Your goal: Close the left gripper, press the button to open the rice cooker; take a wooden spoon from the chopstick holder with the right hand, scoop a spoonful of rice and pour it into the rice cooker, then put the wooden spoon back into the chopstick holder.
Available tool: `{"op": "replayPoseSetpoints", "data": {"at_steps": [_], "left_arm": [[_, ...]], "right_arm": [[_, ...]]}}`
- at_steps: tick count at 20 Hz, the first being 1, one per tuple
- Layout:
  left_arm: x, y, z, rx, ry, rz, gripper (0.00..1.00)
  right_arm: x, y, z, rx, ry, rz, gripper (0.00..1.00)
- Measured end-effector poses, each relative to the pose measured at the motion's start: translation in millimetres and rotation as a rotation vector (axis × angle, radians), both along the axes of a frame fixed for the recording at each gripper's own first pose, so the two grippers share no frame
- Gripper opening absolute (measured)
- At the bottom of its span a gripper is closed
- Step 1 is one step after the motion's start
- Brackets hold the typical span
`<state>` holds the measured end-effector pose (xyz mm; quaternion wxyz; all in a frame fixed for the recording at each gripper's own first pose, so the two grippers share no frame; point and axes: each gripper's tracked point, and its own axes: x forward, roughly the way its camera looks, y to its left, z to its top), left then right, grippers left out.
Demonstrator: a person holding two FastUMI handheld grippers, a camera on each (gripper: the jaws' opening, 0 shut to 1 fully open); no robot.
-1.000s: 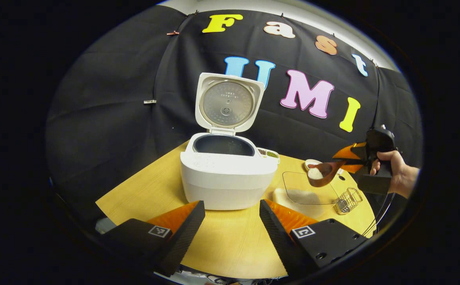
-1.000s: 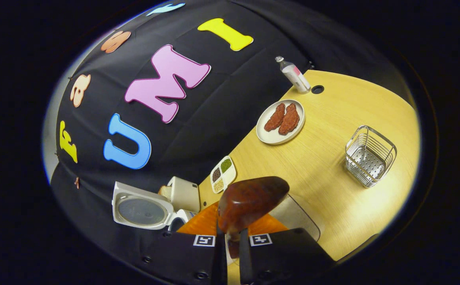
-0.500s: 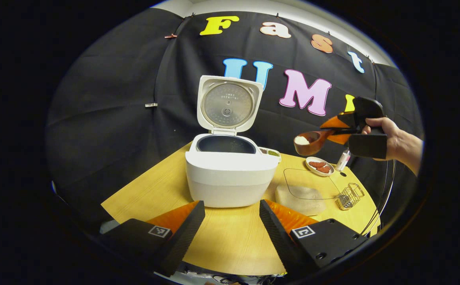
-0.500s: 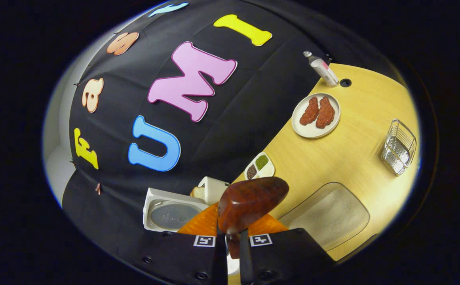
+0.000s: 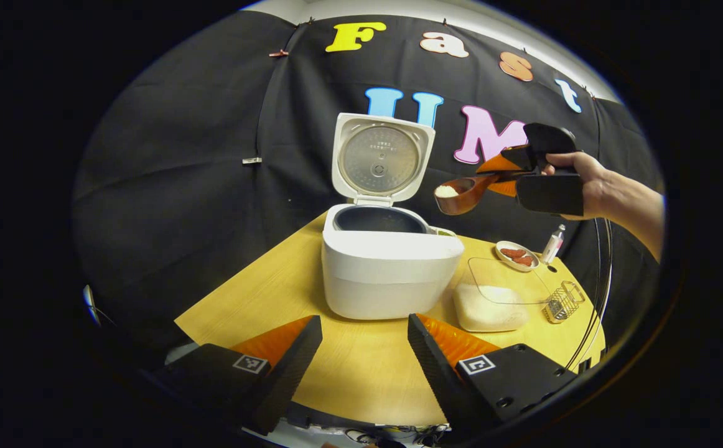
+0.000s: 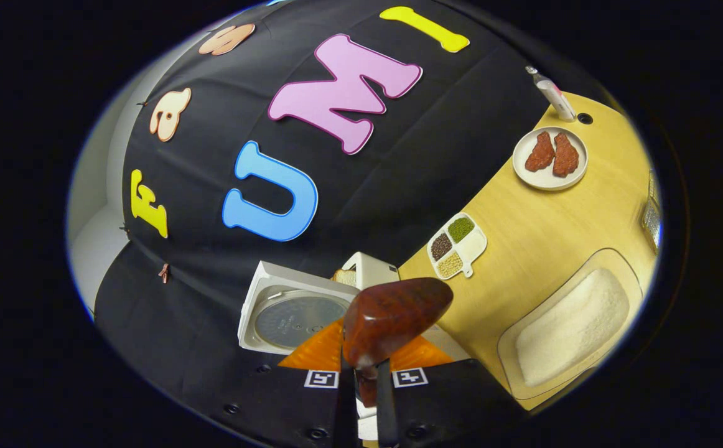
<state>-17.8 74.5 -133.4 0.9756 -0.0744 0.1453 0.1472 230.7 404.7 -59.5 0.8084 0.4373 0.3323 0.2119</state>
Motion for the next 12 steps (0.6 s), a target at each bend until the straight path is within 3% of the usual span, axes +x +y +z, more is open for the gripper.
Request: {"op": "replayPoseSetpoints", "data": {"at_steps": [4, 12], "left_arm": [[-4.4, 17.4, -8.9, -0.019, 0.017, 0.026, 0.96], [-10.6, 45.7, -15.6, 0.009, 0.037, 0.063, 0.98]], "right_arm": [[0.9, 35.0, -0.1, -0.044, -0.042, 0.044, 0.17], [3.9, 95.4, 7.3, -0.280, -0.323, 0.162, 0.16]]}}
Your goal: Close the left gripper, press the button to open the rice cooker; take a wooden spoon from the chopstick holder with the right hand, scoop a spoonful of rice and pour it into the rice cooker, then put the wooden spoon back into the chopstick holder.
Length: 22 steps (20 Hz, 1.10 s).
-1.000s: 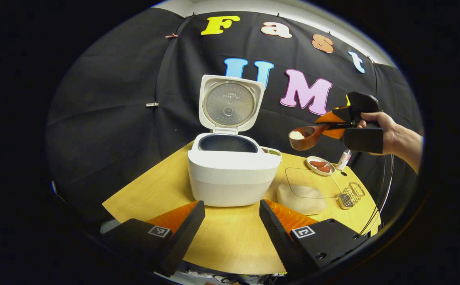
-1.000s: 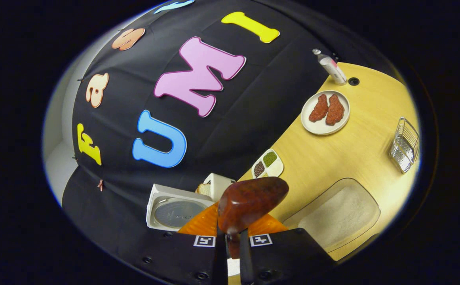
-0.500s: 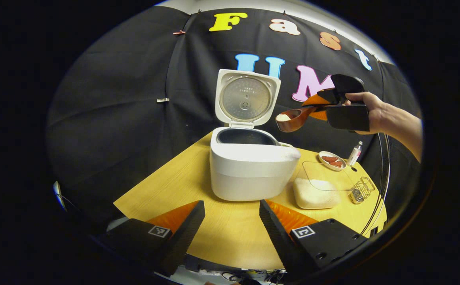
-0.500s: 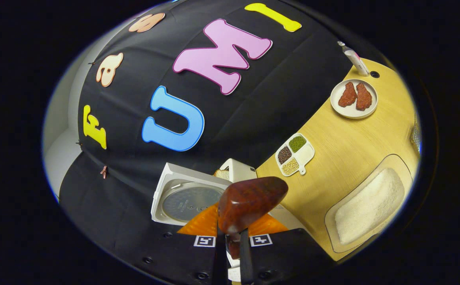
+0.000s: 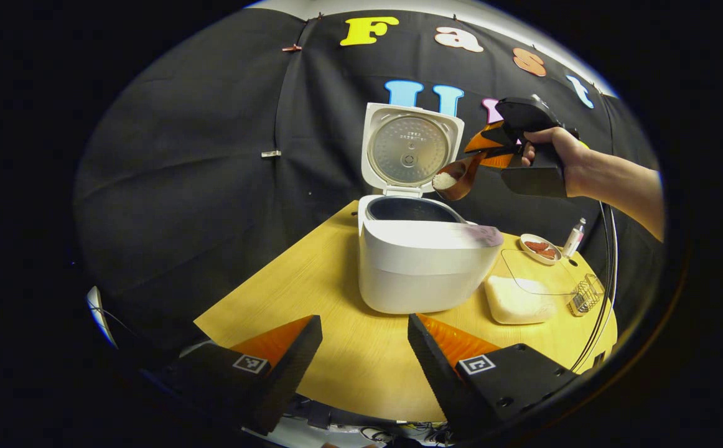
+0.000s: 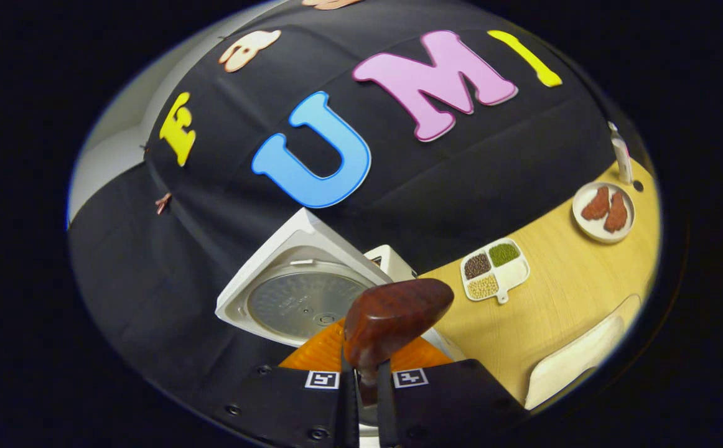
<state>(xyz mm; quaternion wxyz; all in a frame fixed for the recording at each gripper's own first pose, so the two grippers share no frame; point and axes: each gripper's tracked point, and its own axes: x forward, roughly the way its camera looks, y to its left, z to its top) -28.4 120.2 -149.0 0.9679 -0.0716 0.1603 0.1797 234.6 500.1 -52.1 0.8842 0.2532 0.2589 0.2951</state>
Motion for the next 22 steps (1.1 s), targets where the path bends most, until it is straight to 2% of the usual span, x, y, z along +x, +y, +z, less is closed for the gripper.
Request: {"op": "replayPoseSetpoints", "data": {"at_steps": [7, 11, 14, 22], "left_arm": [[-3.3, 18.5, -12.0, -0.004, 0.028, 0.021, 0.96], [-3.0, 26.0, -6.8, 0.013, 0.019, 0.029, 0.96], [-0.4, 25.0, -7.8, -0.011, 0.017, 0.030, 0.96], [12.0, 21.0, 8.4, 0.008, 0.005, 0.019, 0.96]], "right_arm": [[-11.4, 41.3, -10.8, -0.195, -0.217, 0.125, 0.17], [-15.9, 55.9, -17.8, -0.271, -0.312, 0.181, 0.16], [-18.6, 66.7, -19.6, -0.323, -0.392, 0.226, 0.16], [-49.5, 99.9, -29.7, -0.465, -0.641, 0.434, 0.16]]}}
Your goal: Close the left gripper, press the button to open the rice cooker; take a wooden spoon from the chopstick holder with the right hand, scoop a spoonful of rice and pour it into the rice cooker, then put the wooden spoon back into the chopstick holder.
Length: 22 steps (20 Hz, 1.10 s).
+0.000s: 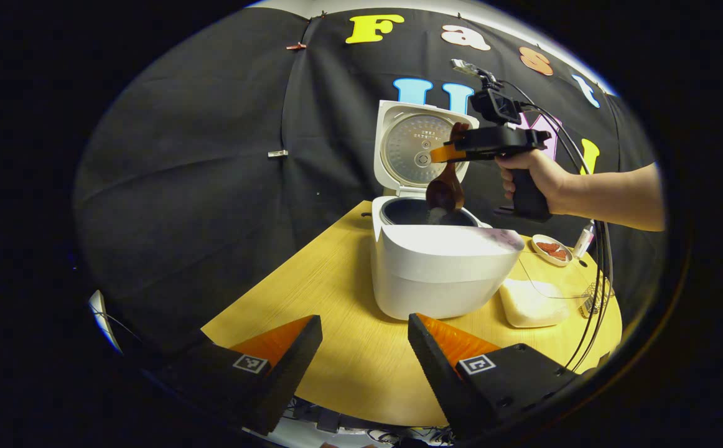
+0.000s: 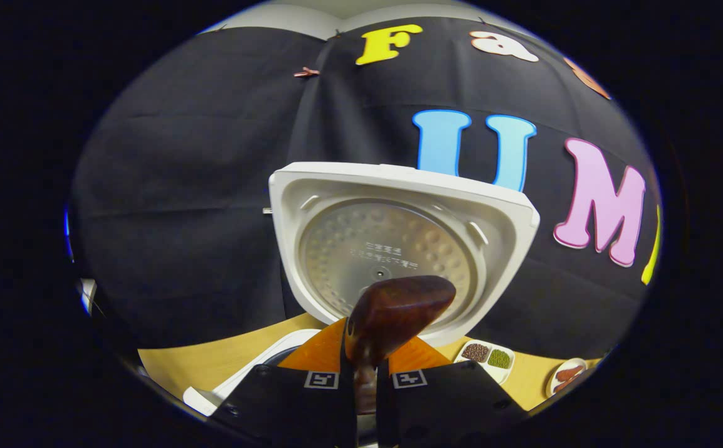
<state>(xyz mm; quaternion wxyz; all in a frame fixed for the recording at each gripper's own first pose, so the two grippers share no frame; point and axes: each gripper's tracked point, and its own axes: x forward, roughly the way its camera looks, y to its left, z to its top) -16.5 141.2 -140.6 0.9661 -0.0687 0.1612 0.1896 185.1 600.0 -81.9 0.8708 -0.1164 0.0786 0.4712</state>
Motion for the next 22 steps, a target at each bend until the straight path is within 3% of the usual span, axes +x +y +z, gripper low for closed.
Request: {"op": "replayPoseSetpoints", "data": {"at_steps": [4, 9, 16, 22], "left_arm": [[-0.1, -3.7, 8.1, -0.001, -0.023, 0.007, 0.95], [-6.7, -10.1, 3.8, 0.001, -0.021, 0.023, 0.96], [-2.0, -41.0, 8.3, 0.015, -0.023, -0.007, 0.98], [16.5, -84.2, 16.8, 0.013, -0.041, -0.051, 0.96]], "right_arm": [[-24.4, 10.0, -10.1, -0.087, -0.141, 0.124, 0.16], [-34.8, 8.1, -11.7, -0.107, -0.167, 0.157, 0.17], [1.7, -42.2, 45.7, 0.101, 0.015, 0.000, 0.16], [31.4, -160.8, 112.5, 0.294, 0.045, -0.122, 0.16]]}}
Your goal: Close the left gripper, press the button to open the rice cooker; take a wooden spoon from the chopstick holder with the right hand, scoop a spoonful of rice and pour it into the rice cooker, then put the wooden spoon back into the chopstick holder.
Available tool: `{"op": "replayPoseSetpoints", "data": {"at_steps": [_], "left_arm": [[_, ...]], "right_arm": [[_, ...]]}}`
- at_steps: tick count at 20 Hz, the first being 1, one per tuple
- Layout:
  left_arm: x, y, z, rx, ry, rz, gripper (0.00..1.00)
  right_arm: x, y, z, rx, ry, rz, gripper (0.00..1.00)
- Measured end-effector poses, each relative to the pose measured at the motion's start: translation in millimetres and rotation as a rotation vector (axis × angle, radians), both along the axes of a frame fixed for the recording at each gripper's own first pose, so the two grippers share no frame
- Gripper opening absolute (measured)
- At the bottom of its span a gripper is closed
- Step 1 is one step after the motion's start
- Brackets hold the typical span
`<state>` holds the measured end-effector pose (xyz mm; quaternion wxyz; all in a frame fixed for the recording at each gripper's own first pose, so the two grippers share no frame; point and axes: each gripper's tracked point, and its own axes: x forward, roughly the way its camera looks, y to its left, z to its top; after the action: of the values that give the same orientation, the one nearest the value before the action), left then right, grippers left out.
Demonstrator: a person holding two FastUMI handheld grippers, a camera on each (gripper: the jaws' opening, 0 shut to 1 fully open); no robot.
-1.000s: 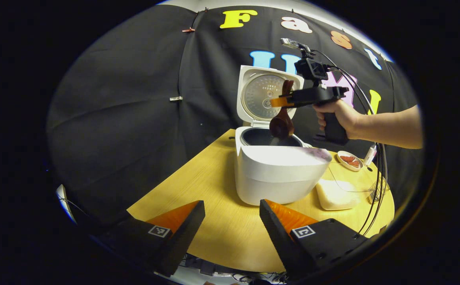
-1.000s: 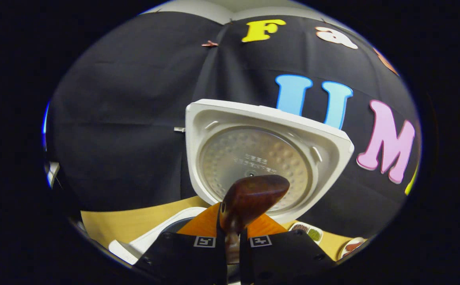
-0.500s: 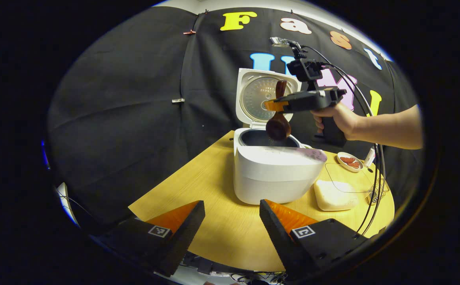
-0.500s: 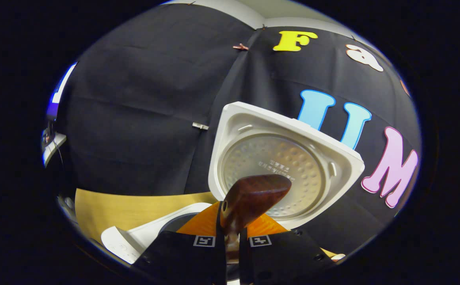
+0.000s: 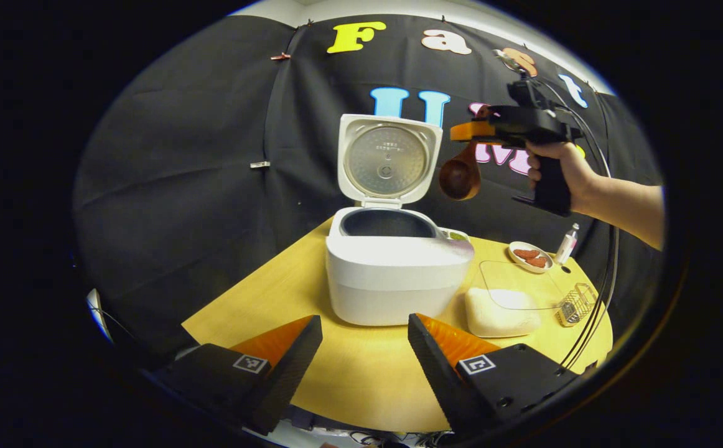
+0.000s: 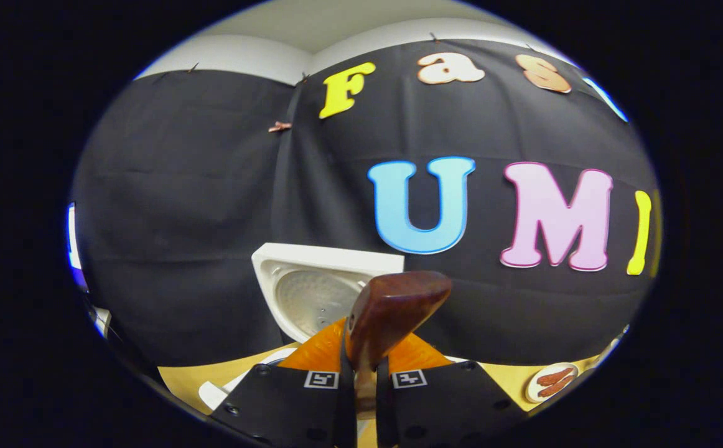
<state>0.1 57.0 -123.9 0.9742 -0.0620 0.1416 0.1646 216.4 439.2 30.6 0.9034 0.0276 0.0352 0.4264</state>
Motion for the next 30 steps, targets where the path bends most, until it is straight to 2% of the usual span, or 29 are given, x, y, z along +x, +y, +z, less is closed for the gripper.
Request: {"op": "replayPoseSetpoints", "data": {"at_steps": [6, 12, 16, 23, 27, 30], "left_arm": [[20.6, -61.1, 1.2, 0.021, 0.017, -0.080, 0.96], [42.2, -115.7, 4.8, 0.045, 0.041, -0.155, 0.96], [55.7, -132.4, 8.0, 0.051, 0.057, -0.169, 0.95], [78.3, -146.5, 11.9, 0.058, 0.072, -0.142, 0.96], [87.4, -151.5, 13.2, 0.062, 0.086, -0.130, 0.95], [89.7, -147.1, 16.5, 0.074, 0.094, -0.116, 0.95]], "right_arm": [[38.5, -137.4, 9.1, 0.050, 0.050, -0.156, 0.16], [76.3, -267.7, -25.5, 0.014, 0.100, -0.325, 0.16], [95.5, -340.6, -56.2, 0.003, 0.167, -0.445, 0.16], [93.1, -433.7, -125.4, -0.006, 0.304, -0.609, 0.16], [85.9, -458.0, -172.7, -0.002, 0.412, -0.658, 0.17], [74.6, -461.0, -203.2, 0.020, 0.483, -0.676, 0.17]]}}
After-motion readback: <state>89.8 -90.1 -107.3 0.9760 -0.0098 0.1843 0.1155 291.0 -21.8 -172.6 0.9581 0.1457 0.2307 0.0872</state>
